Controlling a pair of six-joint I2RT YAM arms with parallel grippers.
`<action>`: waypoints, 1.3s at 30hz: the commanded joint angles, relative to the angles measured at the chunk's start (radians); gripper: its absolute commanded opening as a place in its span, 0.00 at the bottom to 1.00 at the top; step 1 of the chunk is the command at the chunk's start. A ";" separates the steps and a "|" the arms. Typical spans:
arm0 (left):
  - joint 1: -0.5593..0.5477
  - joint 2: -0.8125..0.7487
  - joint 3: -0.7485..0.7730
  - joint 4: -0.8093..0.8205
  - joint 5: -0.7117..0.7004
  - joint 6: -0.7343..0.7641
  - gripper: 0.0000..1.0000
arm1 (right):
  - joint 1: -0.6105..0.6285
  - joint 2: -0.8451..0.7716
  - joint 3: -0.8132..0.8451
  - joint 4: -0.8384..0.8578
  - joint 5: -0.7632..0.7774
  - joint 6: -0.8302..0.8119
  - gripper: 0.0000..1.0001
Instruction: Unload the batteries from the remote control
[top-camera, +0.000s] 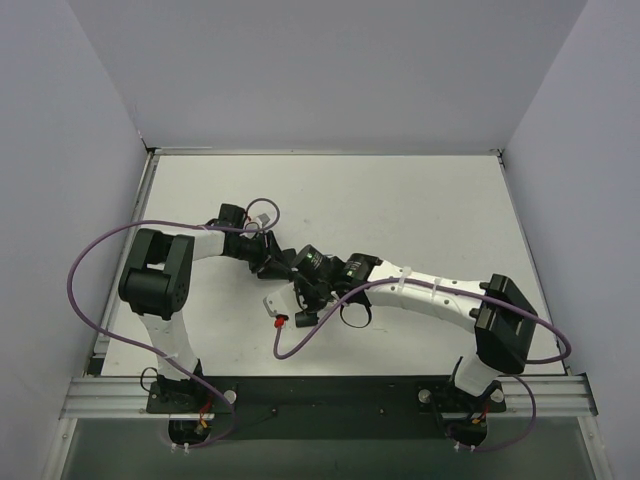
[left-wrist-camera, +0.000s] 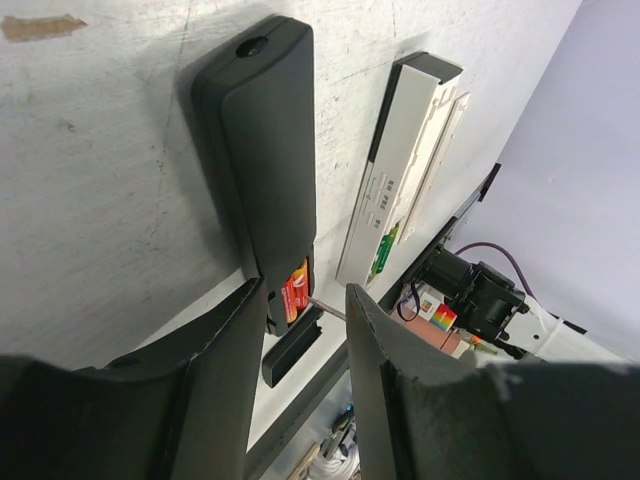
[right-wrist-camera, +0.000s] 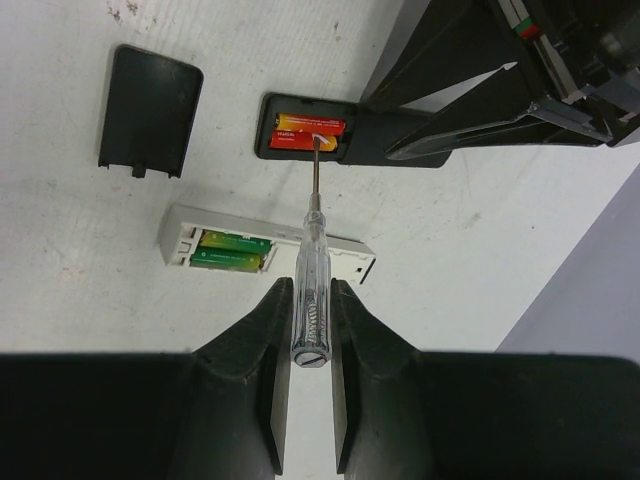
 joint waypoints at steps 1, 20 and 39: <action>-0.006 0.010 0.033 0.060 0.047 -0.003 0.47 | 0.008 0.010 0.049 -0.060 -0.006 -0.034 0.00; -0.009 0.002 0.031 -0.016 -0.008 0.039 0.46 | 0.011 0.059 0.092 -0.103 -0.010 -0.074 0.00; -0.026 0.028 0.047 -0.036 -0.043 0.061 0.41 | -0.014 0.146 0.193 -0.156 -0.067 -0.152 0.00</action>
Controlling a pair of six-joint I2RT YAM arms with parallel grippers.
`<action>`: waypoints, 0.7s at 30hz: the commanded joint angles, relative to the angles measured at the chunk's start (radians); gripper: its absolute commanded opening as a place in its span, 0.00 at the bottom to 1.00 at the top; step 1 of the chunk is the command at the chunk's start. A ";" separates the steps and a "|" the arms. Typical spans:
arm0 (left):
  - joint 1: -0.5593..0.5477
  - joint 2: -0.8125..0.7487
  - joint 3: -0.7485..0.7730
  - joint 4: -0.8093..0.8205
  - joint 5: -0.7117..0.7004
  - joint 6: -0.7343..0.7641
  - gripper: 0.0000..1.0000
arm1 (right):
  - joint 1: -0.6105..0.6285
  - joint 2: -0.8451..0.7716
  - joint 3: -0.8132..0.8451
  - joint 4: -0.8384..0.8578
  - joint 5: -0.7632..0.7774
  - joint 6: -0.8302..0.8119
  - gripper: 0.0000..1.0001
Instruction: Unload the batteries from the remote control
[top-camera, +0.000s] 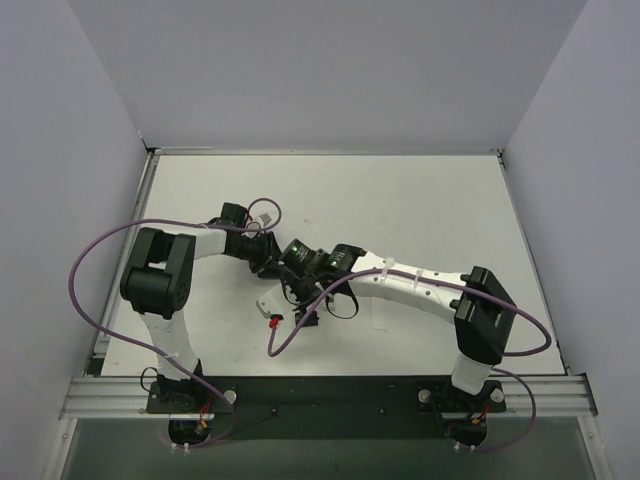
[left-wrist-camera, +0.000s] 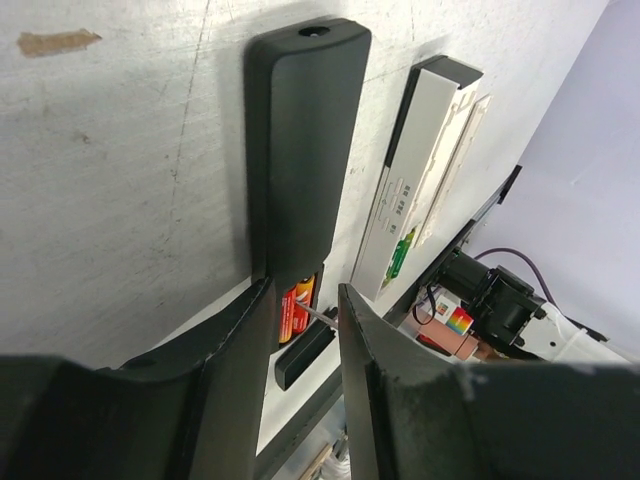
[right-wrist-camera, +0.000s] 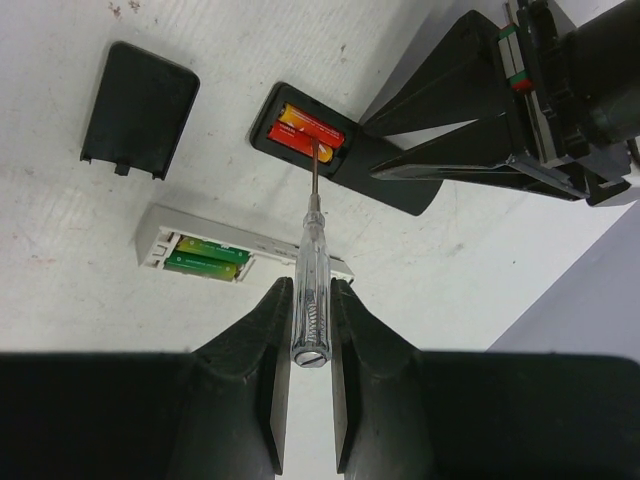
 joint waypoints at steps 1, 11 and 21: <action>-0.016 0.018 0.029 -0.007 -0.016 0.033 0.41 | -0.012 0.040 0.073 -0.050 -0.052 -0.052 0.00; -0.023 0.008 0.003 -0.020 -0.027 0.038 0.39 | -0.006 0.124 0.163 -0.108 -0.027 -0.055 0.00; -0.027 0.004 -0.003 -0.010 -0.018 0.027 0.39 | 0.022 0.191 0.252 -0.220 -0.022 -0.040 0.00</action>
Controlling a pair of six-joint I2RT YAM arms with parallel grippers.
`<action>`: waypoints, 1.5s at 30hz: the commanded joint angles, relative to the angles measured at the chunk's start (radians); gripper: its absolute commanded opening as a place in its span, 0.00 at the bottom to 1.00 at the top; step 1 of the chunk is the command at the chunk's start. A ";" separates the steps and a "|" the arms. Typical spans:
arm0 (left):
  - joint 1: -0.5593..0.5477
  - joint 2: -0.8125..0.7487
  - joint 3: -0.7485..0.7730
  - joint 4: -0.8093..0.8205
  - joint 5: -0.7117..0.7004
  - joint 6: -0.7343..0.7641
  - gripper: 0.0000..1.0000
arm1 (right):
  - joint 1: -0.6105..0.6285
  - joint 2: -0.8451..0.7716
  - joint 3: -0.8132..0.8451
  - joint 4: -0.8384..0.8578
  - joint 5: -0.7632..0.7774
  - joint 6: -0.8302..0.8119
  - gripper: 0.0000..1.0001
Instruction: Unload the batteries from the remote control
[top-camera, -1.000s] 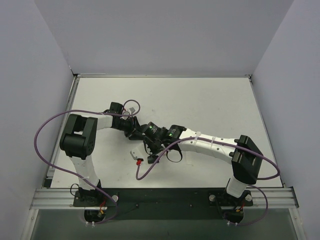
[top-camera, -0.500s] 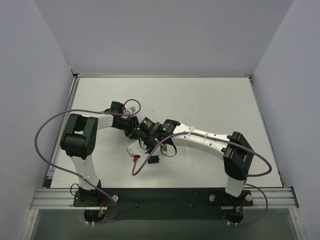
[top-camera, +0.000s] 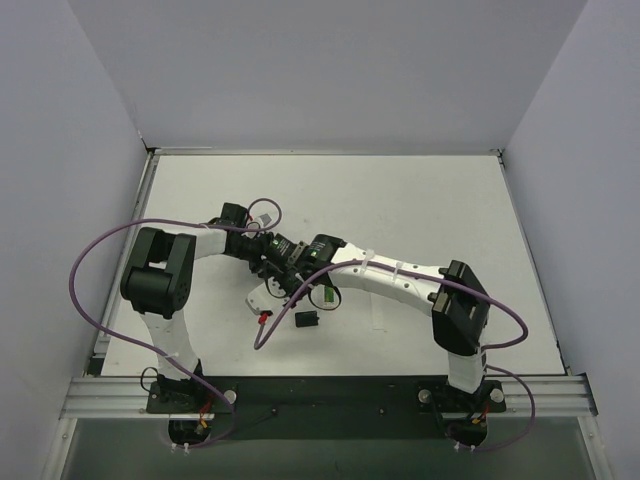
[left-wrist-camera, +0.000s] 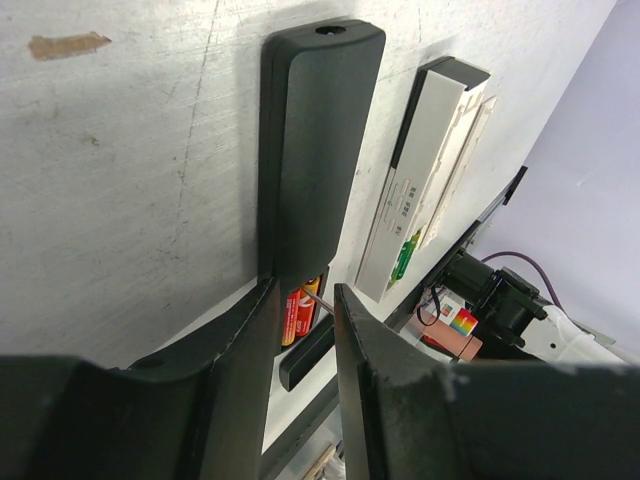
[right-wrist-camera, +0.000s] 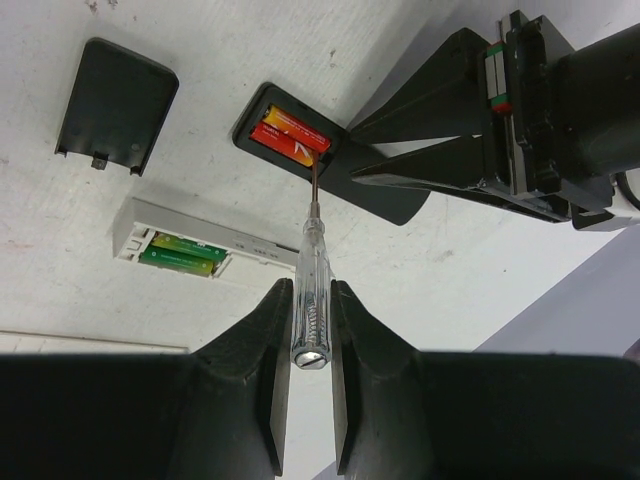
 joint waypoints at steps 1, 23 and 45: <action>-0.025 -0.003 -0.006 -0.006 -0.005 0.017 0.39 | 0.016 0.048 0.038 -0.066 -0.051 -0.006 0.00; -0.049 0.006 -0.017 -0.001 -0.016 0.005 0.30 | -0.030 0.167 0.107 -0.063 -0.132 0.052 0.00; 0.012 -0.090 0.070 -0.127 -0.141 0.054 0.34 | -0.113 0.042 -0.136 0.129 -0.237 0.139 0.00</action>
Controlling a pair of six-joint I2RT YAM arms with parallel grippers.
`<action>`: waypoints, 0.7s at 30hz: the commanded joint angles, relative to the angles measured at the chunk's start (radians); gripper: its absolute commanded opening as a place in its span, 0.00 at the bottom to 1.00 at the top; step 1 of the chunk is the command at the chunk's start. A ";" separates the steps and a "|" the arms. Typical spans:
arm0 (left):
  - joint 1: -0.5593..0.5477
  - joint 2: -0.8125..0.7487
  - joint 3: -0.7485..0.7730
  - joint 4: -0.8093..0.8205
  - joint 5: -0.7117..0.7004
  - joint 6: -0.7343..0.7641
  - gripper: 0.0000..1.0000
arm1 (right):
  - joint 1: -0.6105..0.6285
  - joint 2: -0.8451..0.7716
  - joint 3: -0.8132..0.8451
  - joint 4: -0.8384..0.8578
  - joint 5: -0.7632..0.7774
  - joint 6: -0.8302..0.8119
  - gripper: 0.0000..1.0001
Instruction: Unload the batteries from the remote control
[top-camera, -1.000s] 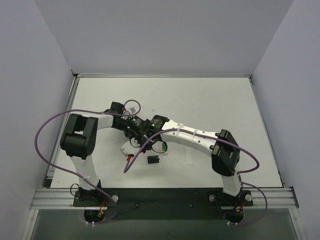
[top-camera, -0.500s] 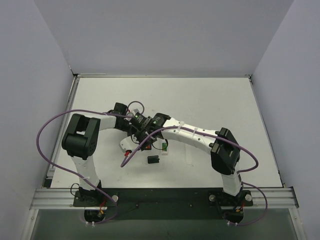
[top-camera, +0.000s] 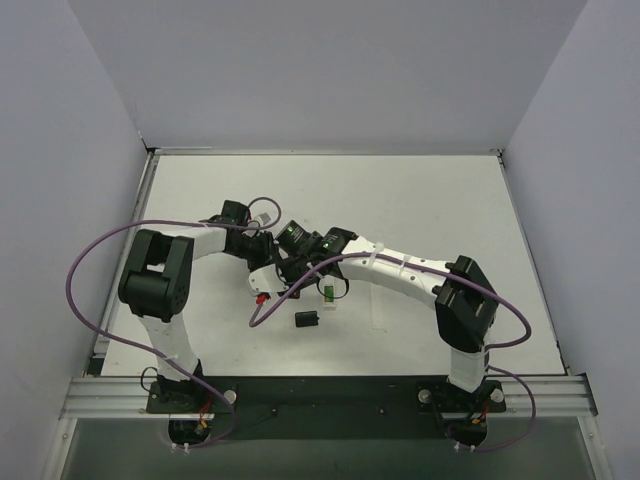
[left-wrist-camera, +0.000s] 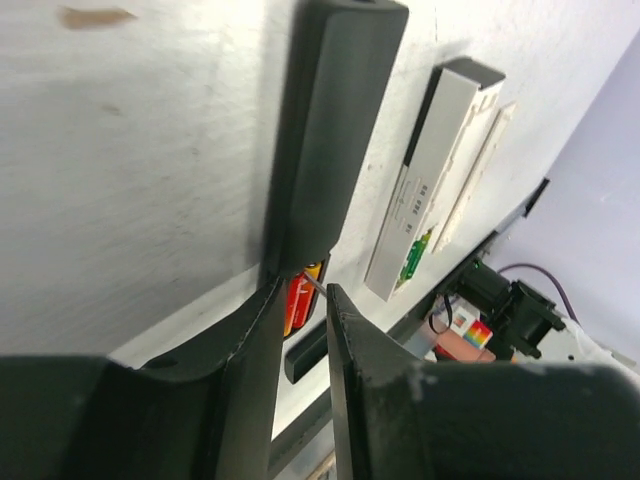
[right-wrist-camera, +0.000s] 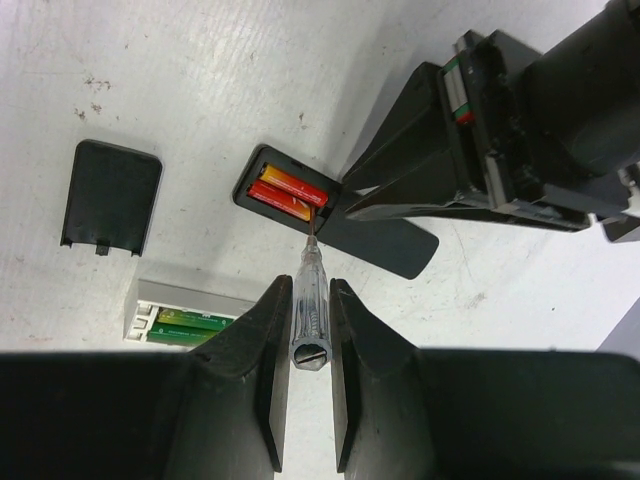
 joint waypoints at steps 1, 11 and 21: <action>0.031 -0.080 0.054 -0.067 -0.108 0.051 0.34 | -0.024 0.055 -0.067 -0.025 -0.025 0.012 0.00; 0.029 -0.007 0.059 0.002 -0.061 0.034 0.36 | -0.029 0.044 -0.097 -0.022 -0.028 0.012 0.00; 0.020 0.053 0.031 0.079 0.007 -0.007 0.36 | -0.035 0.014 -0.143 0.020 -0.040 0.046 0.00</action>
